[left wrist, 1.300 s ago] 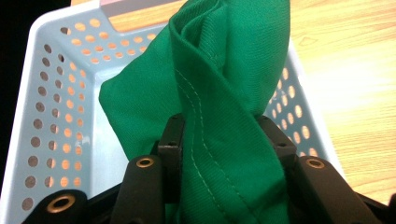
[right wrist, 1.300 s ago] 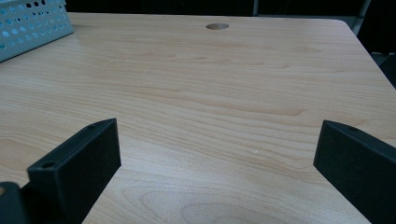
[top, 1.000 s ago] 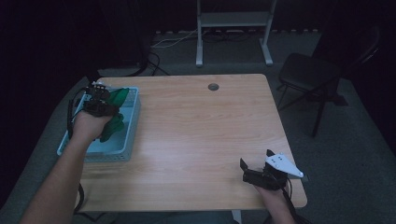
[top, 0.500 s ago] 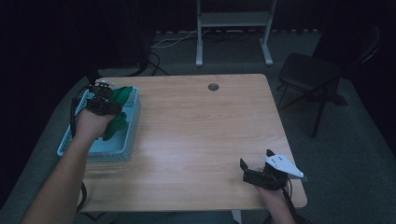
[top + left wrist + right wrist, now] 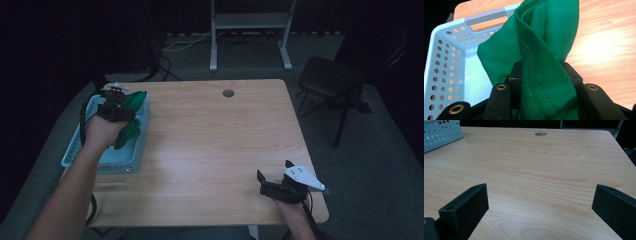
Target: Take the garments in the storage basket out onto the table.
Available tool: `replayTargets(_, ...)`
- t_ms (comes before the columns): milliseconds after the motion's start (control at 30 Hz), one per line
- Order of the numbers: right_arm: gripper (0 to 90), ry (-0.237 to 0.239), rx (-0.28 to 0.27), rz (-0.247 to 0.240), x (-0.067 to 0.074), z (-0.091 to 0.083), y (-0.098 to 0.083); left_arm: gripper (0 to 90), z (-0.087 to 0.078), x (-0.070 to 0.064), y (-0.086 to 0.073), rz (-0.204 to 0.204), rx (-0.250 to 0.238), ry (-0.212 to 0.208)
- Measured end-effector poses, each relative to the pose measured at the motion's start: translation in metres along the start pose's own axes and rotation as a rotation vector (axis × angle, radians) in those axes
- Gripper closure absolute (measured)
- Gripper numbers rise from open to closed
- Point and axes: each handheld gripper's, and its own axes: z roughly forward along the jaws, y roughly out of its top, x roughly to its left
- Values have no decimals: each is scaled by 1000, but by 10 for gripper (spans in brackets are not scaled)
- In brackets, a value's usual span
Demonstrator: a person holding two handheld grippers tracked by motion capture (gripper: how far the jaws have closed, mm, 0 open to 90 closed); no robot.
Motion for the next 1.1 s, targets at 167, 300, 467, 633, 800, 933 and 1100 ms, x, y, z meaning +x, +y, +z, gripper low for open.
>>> replayTargets(167, 0, 0, 1, 3, 0, 0, 0, 602, -1, -3, 2, -1, -1, -6)
replayTargets(300, 0, 0, 1, 4, 0, 0, 0, 602, -2, -7, 4, 2, -2, -14)
replayTargets(467, 0, 2, -1, 3, 0, 0, 0, 602, -2, -14, 6, 11, -4, -22)
replayTargets(633, 0, 1, 0, 2, 0, 0, 0, 601, -2, -23, 9, 18, -1, -34)
replayTargets(800, 0, 3, 1, 3, 0, 0, 0, 601, -2, -30, 12, 30, -2, -39)
replayTargets(933, 0, 3, 1, 4, 0, 0, 0, 601, -2, -34, 13, 37, -1, -39)
replayTargets(1100, 0, 4, 0, -1, 0, 0, 0, 600, -2, -40, 14, 40, -6, -51)
